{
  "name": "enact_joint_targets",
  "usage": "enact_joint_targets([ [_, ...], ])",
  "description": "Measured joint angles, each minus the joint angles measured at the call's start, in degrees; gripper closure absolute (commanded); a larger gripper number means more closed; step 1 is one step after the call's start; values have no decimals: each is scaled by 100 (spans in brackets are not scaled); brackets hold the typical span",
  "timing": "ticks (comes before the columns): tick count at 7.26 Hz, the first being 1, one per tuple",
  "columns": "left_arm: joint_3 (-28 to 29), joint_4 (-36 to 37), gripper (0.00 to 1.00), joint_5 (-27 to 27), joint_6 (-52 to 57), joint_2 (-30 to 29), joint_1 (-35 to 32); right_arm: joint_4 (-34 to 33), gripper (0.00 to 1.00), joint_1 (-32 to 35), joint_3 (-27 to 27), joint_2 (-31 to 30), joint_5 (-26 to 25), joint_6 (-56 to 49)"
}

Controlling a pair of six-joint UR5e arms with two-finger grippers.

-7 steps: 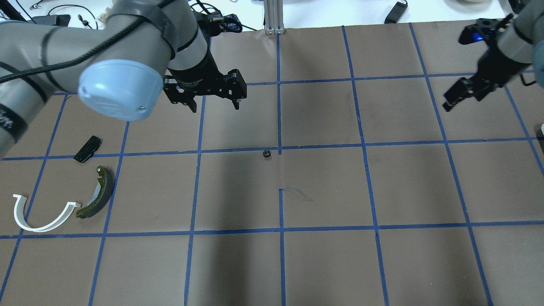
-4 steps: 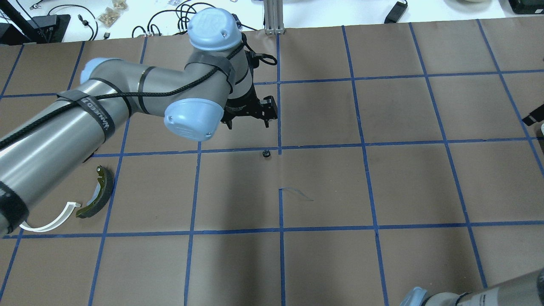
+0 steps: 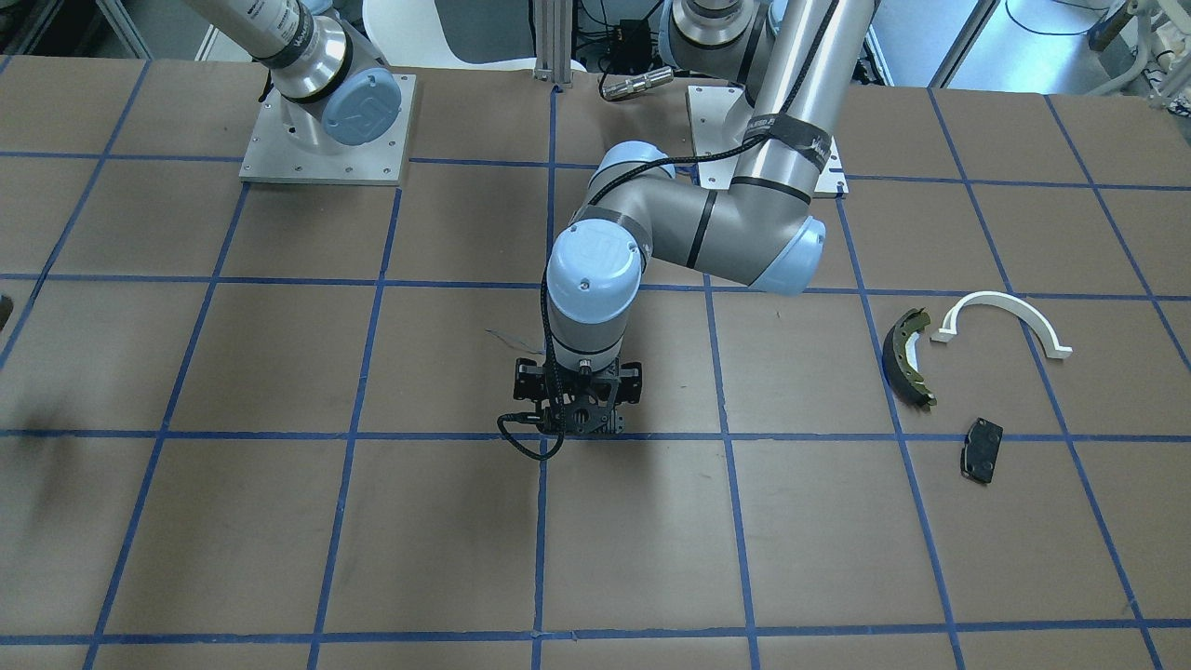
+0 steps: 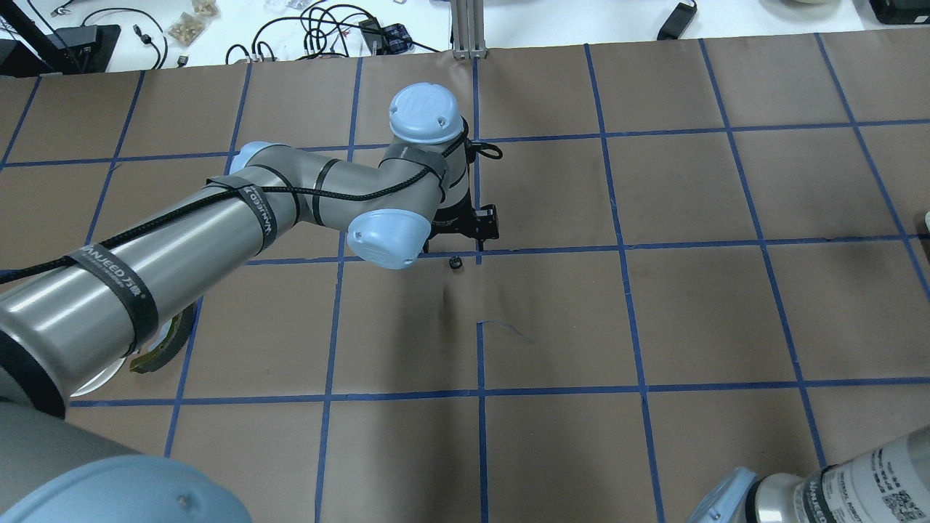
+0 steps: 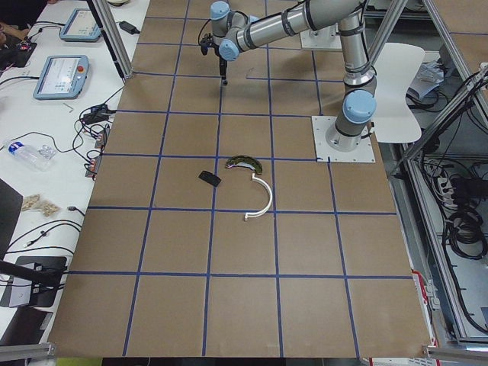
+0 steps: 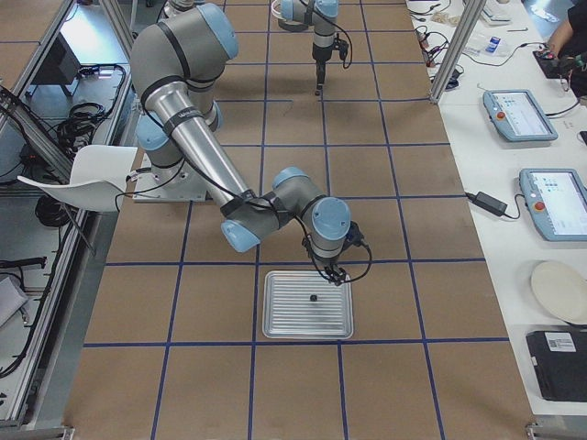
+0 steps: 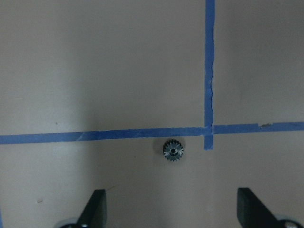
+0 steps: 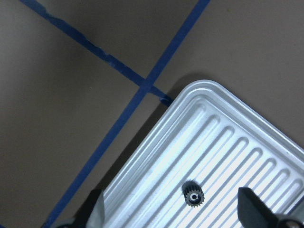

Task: Place bearing gear from tray to pile

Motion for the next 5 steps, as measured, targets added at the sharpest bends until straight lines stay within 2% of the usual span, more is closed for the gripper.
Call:
enact_joint_targets([
  [1, -4, 83, 9, 7, -1, -138, -16, -1, 0, -117, -161, 257, -7, -235],
  [2, -6, 117, 18, 17, 14, -226, -34, 3, 0, -225, -236, 461, -7, -396],
  [3, -7, 129, 22, 24, 23, -266, -57, 7, 0, -286, -231, 565, -9, -465],
  [4, -19, 128, 41, 30, 28, -284, -66, 5, 0, -312, -209, 634, -10, -488],
  [5, -66, 127, 53, 33, 51, -285, -64, -57, 0, -321, -171, 711, -15, -493],
])
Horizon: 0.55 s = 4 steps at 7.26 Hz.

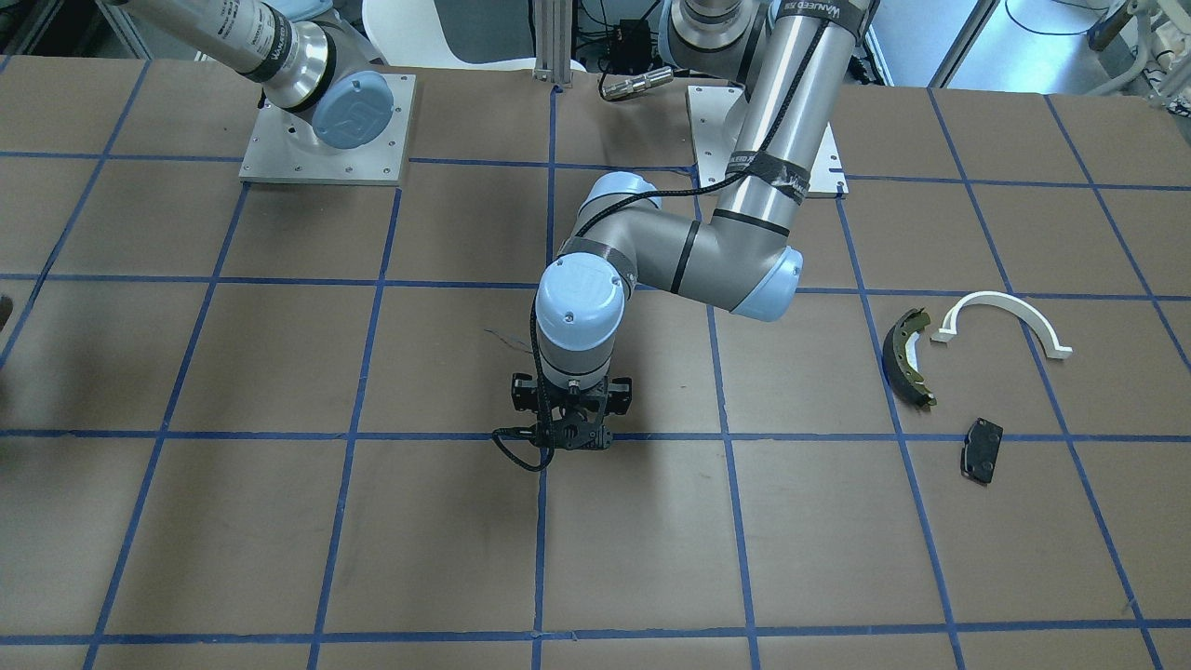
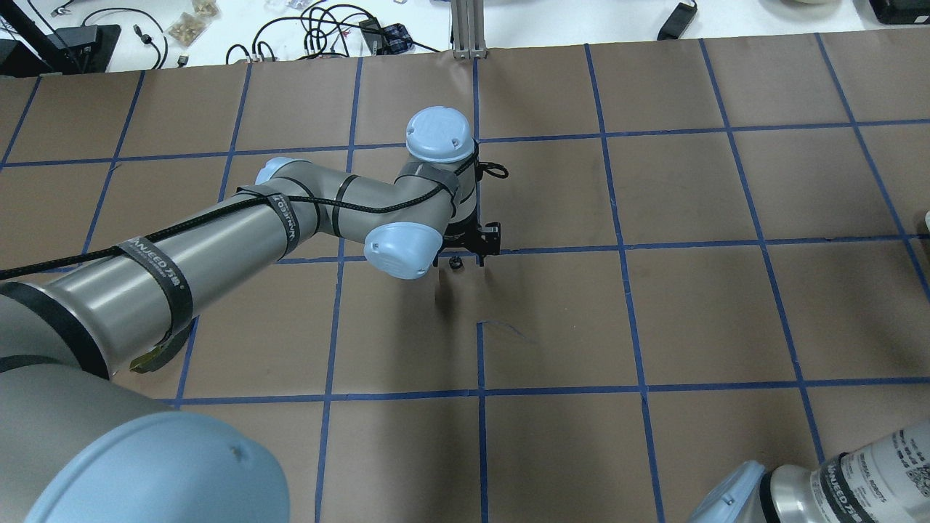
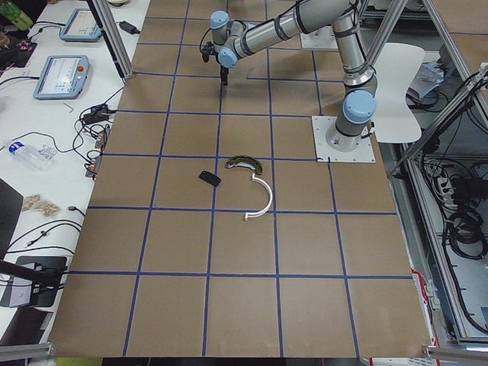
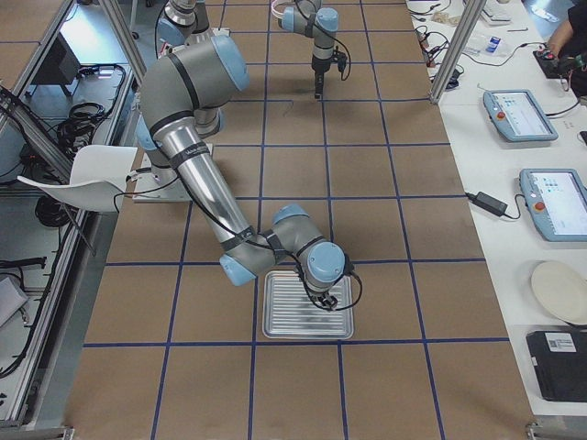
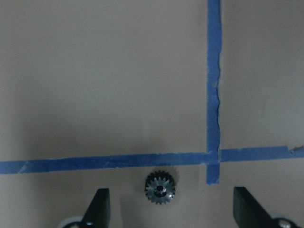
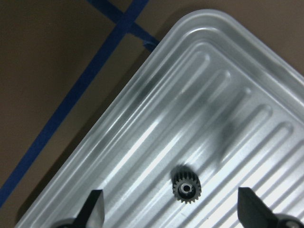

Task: Place bearing gear from tray to pile

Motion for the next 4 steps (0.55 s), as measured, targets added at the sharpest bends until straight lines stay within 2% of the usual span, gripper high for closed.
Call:
enact_joint_targets([
  [1, -67, 45, 58, -1, 21, 1, 7, -160, 1, -2, 46, 72, -10, 1],
  [2, -114, 124, 83, -4, 42, 1, 11, -348, 17, -4, 104, 130, -15, 2],
  [3, -119, 178, 100, -6, 107, -9, 21, -477, 36, -5, 150, 147, -19, 9],
  [4, -100, 203, 100, -3, 259, -6, 40, -552, 53, -5, 168, 141, -23, 24],
])
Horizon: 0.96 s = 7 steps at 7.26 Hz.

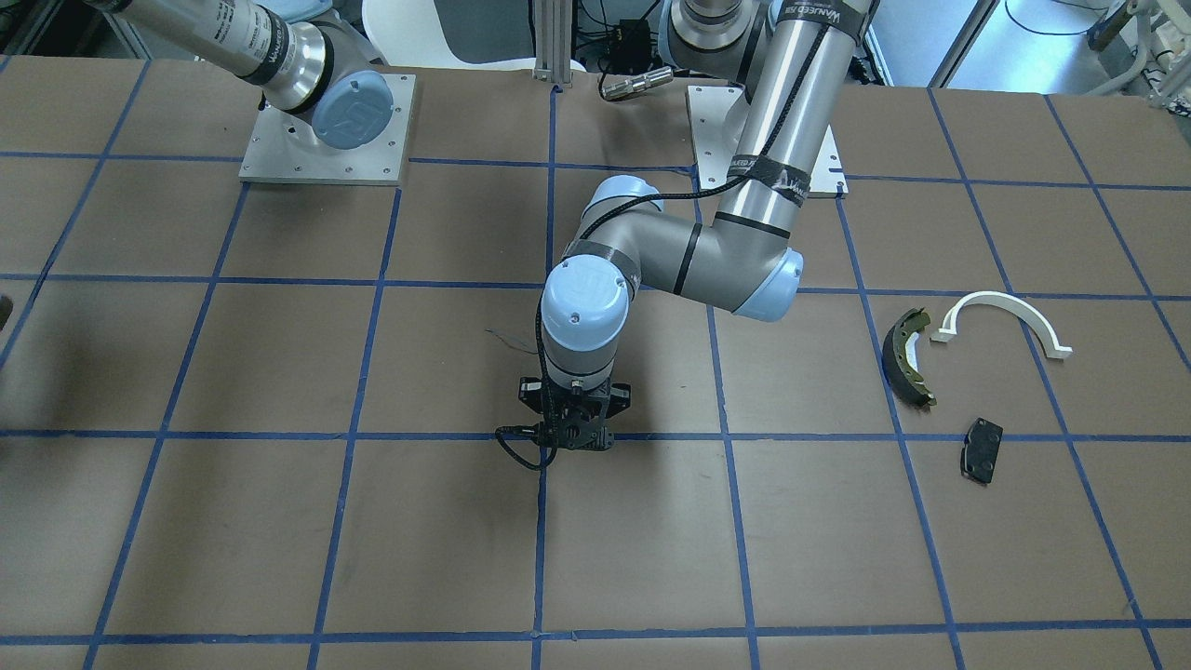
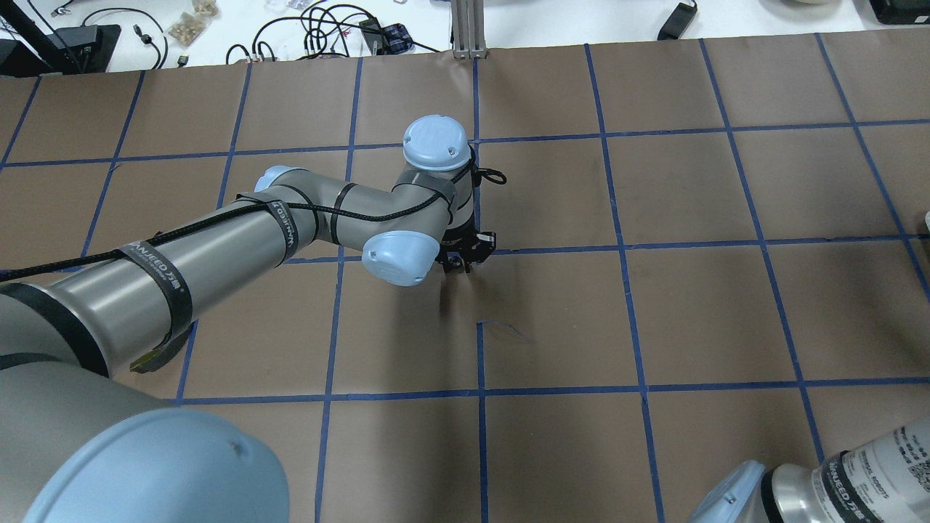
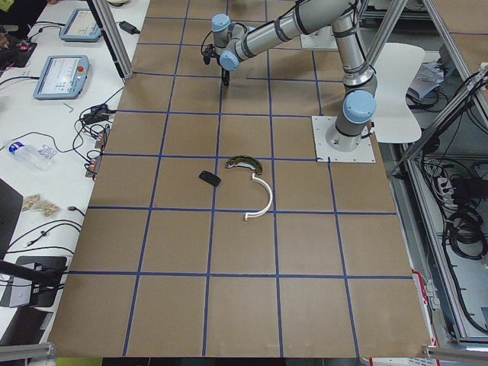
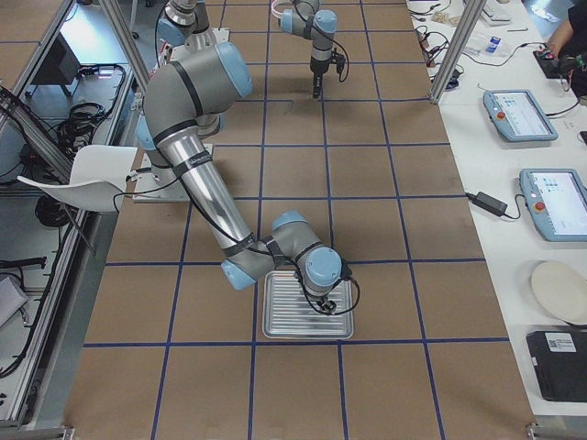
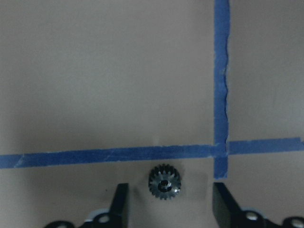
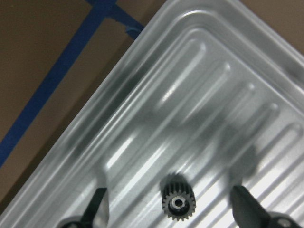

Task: Place bearing gear from tray to pile

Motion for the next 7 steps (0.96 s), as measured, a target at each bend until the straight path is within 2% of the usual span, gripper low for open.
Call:
enact_joint_targets([
  [2, -10, 7, 100, 38, 244, 103, 127, -35, 81, 0, 6, -9, -3, 19],
  [3, -25, -9, 100, 58, 324, 182, 271, -32, 89, 0, 9, -10, -6, 11],
  [5, -56, -230, 100, 290, 833, 488, 934, -15, 92, 1, 9, -12, -75, -10],
  [7, -300, -377, 100, 657, 2034, 878, 2134, -7, 92, 16, 3, -62, -222, 23],
])
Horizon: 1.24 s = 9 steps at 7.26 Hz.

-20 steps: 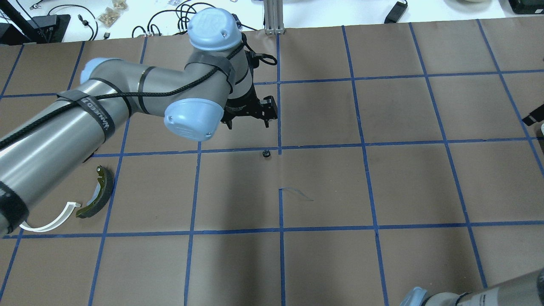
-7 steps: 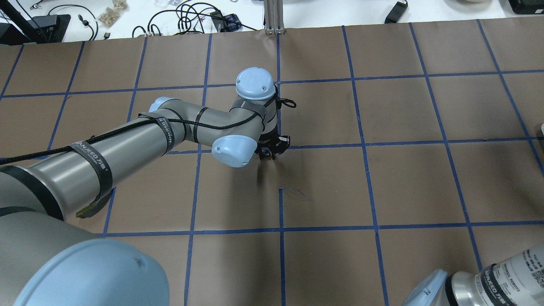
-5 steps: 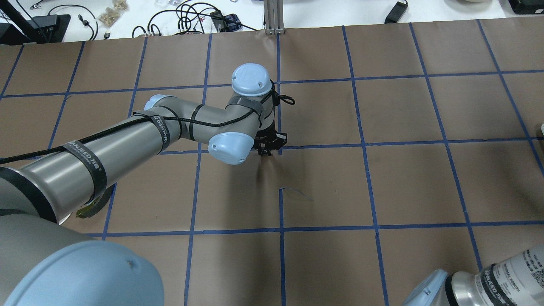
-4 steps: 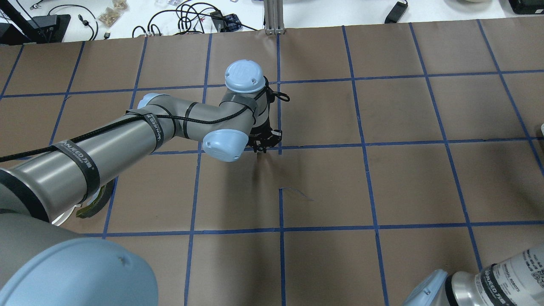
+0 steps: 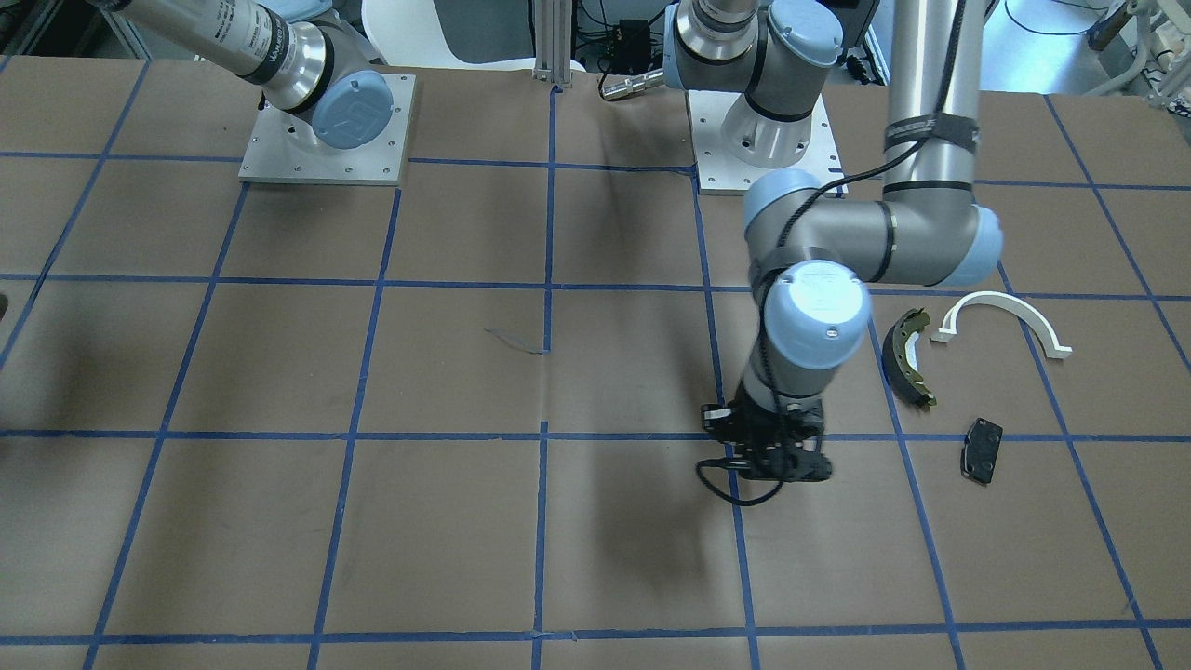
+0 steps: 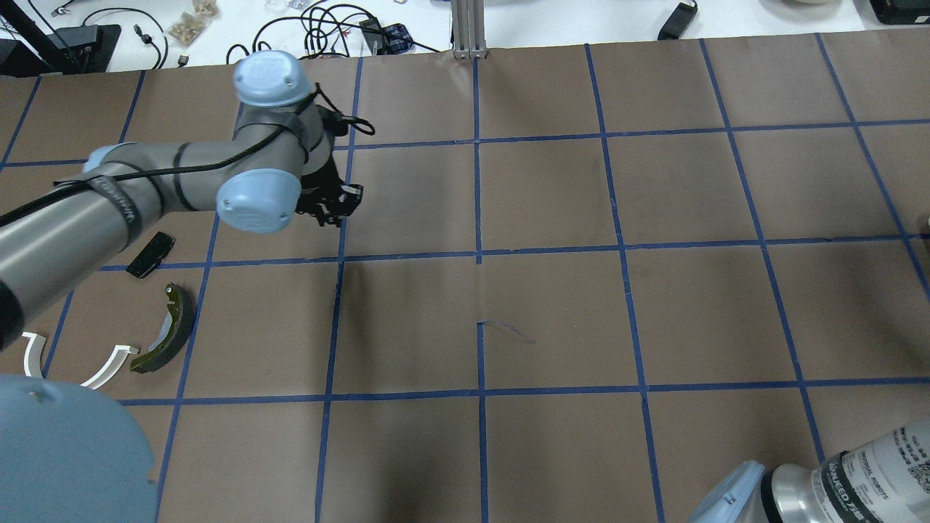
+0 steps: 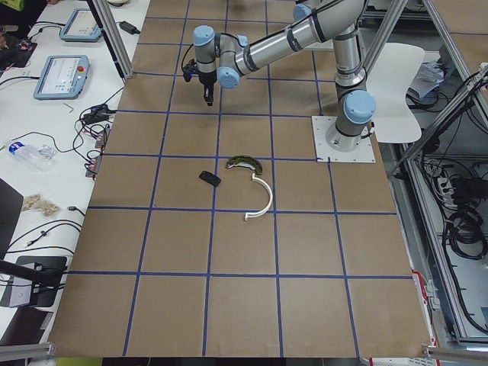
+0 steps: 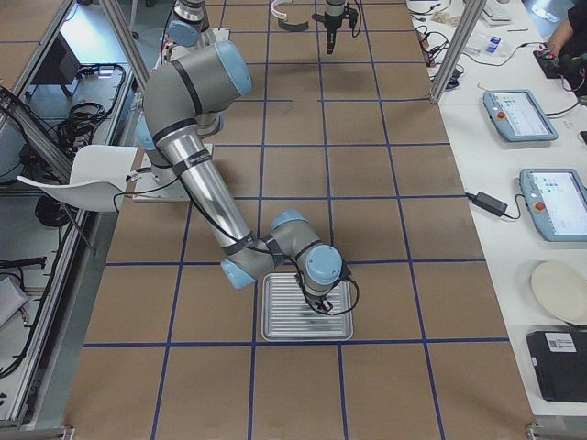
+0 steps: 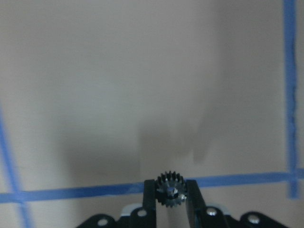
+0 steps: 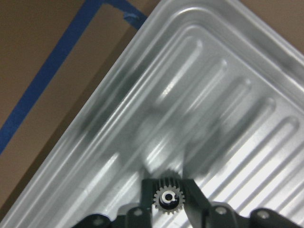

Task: Place bearing gear from tray to pile

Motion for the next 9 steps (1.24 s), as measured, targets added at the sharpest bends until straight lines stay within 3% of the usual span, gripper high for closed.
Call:
enact_joint_targets([
  [2, -302, 242, 100, 74, 1509, 203, 1165, 121, 92, 119, 5, -294, -33, 52],
  [5, -274, 783, 100, 1, 3819, 44, 2719, 418, 92, 369, -1, -735, -50, 226],
  [8, -195, 1284, 100, -316, 5068, -367, 3498, 1318, 91, 1193, -8, -1588, -54, 1304],
  [9, -209, 1282, 92, -516, 5220, -462, 3693, 1709, 91, 1690, -1, -1850, -52, 2059],
])
